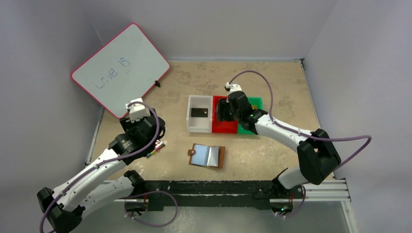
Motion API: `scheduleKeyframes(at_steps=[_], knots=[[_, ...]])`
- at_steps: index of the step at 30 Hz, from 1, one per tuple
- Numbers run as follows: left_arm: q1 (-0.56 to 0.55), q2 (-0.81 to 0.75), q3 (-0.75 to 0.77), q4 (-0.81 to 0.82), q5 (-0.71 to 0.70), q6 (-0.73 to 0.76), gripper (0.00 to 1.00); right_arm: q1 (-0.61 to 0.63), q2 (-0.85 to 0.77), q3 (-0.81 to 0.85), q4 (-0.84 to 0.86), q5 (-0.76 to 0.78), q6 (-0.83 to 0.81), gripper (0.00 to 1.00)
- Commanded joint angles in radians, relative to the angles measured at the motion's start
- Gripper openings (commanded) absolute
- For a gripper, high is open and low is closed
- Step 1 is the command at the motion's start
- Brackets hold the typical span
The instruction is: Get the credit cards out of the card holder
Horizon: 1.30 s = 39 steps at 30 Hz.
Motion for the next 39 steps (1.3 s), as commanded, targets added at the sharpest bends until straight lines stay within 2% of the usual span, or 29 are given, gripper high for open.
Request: scheduleKeyframes(at_steps=[1, 6, 14, 20, 39], knots=[[0.006, 0.011, 0.043, 0.003, -0.014, -0.002, 0.76, -0.004, -0.023, 0.027, -0.053, 0.074, 0.127, 0.48], [0.006, 0.012, 0.045, -0.002, -0.016, -0.003, 0.76, -0.005, 0.021, 0.048, -0.093, 0.105, 0.162, 0.30], [0.006, 0.009, 0.045, -0.004, -0.019, -0.006, 0.76, -0.005, 0.178, 0.179, -0.151, 0.130, 0.185, 0.15], [0.006, 0.006, 0.044, -0.005, -0.020, -0.008, 0.75, -0.013, 0.280, 0.238, -0.189, 0.163, 0.194, 0.14], [0.006, 0.018, 0.046, -0.004, -0.019, -0.008, 0.75, -0.081, 0.363, 0.309, -0.177, 0.203, 0.141, 0.14]])
